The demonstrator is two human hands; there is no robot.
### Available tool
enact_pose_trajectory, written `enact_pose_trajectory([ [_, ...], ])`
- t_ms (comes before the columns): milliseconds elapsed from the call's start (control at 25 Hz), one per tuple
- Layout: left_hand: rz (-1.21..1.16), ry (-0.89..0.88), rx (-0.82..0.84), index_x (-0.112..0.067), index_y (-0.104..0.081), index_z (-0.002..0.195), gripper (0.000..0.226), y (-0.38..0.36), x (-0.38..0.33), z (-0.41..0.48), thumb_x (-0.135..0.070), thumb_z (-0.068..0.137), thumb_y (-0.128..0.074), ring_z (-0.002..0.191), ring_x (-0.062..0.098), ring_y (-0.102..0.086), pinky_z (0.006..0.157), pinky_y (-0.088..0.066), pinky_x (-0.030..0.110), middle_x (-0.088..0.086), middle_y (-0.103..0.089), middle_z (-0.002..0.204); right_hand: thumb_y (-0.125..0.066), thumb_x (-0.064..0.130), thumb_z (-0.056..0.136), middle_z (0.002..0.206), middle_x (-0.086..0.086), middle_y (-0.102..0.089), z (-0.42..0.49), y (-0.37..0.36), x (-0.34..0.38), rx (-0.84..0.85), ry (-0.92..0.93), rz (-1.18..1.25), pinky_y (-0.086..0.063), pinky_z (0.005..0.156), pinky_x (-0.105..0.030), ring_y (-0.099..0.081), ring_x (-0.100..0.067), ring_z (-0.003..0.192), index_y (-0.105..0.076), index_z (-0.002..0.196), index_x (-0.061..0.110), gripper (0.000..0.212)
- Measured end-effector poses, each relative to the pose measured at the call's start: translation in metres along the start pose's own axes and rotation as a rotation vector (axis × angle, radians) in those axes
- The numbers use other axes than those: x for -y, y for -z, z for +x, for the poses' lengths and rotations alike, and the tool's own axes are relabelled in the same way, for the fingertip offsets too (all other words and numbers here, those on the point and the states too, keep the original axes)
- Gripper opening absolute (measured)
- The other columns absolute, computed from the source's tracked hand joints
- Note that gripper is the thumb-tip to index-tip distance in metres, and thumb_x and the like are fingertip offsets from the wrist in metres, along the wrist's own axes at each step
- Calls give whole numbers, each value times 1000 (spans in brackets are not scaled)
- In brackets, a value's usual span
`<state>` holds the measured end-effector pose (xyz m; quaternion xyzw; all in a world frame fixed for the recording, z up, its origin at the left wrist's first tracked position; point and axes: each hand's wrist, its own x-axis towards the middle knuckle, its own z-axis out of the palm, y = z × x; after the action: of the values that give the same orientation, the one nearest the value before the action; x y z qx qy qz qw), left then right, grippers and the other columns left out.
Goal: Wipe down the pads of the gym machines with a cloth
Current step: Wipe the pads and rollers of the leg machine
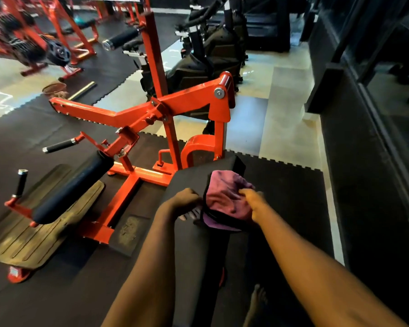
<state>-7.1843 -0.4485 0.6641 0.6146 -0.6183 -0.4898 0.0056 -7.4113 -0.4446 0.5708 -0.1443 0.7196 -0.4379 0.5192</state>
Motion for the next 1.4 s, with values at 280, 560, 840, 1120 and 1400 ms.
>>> enact_pose_trajectory([
  [280,-117,-115,-456,-11,-66,109,26,35,-48,85,-9,88,-52,94,32,-65,80,-50,35,14,-70,100,-90,21,61,90,-11,-75,50,26,206,-27,573,-582,-59,74,-39,-72,-31,84,-74,92,5,39],
  [560,-131,411,-627,-14,-58,121,36,-10,-37,151,-39,99,-43,126,35,-48,103,-42,52,13,-55,132,-77,23,87,119,-2,-66,123,-29,208,597,708,-1066,-51,95,-32,-63,-23,112,-69,121,22,35],
  [840,-130,606,-569,-23,-32,152,60,-56,-28,157,-55,102,-27,150,27,-16,117,-12,65,4,-22,164,-50,49,101,147,7,-53,172,-47,146,1038,273,-1063,-34,119,-38,-47,-13,137,-46,151,30,53],
  [1120,-154,591,-672,-23,-35,149,51,-58,-25,162,-46,104,-29,150,20,-16,120,-8,60,1,-26,161,-40,43,106,110,-2,-47,193,-160,119,1205,652,-1370,-34,88,-31,-44,-17,101,-40,110,25,18],
  [1400,-168,589,-688,-25,-32,150,50,-61,-25,163,-44,104,-28,150,17,-16,121,-8,59,-1,-26,161,-38,49,101,130,-8,-65,205,-159,127,1154,681,-1488,-46,105,-46,-58,-32,124,-57,134,34,41],
])
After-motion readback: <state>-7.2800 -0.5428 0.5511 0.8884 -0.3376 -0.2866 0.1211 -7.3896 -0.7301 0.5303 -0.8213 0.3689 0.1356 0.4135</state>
